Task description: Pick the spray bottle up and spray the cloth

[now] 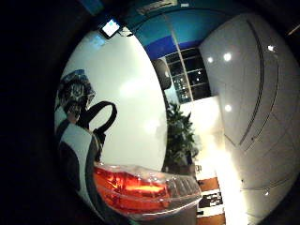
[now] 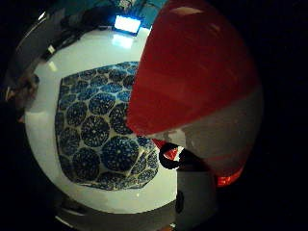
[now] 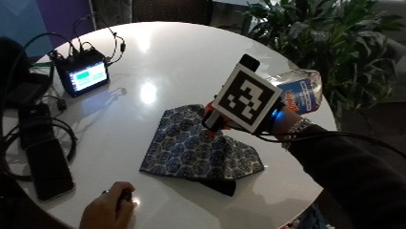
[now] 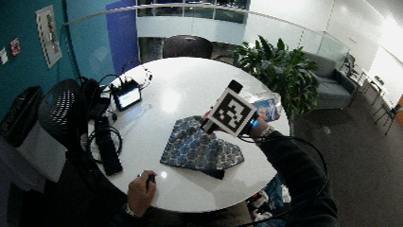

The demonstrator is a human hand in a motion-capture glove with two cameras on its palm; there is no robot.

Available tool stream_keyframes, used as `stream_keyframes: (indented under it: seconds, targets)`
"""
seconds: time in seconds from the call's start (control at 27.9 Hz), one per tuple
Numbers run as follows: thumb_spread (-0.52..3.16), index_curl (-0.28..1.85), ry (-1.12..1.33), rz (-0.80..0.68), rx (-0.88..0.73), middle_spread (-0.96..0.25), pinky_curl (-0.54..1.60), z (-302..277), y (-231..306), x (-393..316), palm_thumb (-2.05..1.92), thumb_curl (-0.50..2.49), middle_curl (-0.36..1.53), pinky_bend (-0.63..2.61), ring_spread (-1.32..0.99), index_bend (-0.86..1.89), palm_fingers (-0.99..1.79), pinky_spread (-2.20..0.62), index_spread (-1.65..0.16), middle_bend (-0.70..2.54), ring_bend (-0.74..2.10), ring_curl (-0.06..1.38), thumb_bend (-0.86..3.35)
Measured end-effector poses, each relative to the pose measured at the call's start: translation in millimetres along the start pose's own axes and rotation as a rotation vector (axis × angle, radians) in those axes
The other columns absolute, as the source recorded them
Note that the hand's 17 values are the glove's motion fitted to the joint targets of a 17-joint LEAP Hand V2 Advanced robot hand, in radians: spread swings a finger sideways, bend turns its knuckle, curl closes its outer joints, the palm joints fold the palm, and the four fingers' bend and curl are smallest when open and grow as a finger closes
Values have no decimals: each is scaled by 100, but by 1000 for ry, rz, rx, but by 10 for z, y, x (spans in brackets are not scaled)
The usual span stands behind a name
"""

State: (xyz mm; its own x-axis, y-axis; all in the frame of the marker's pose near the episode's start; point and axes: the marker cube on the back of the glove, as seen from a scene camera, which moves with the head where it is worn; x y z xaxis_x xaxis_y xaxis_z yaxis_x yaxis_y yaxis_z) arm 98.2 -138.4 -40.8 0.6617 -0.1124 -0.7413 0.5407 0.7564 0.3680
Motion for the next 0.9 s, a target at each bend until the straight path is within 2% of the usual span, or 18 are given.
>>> stream_keyframes:
  seconds: [0.21,0.39,0.57,0.9]
  targets:
    - [68,55,-15,-14,-107,-20,44,50,212,-158,84,65,53,59,-21,21,141,-31,-29,63,79,47,-3]
    - [68,56,-11,57,-68,-20,44,-20,132,9,83,66,53,59,-21,21,141,-31,-29,63,79,47,-3]
    - [67,56,-146,265,40,-20,44,-272,-47,284,84,67,53,59,-21,20,141,-31,-29,63,79,47,-3]
    - [67,57,-640,646,380,-20,44,-798,-530,522,83,68,53,58,-21,20,140,-31,-29,62,79,47,-3]
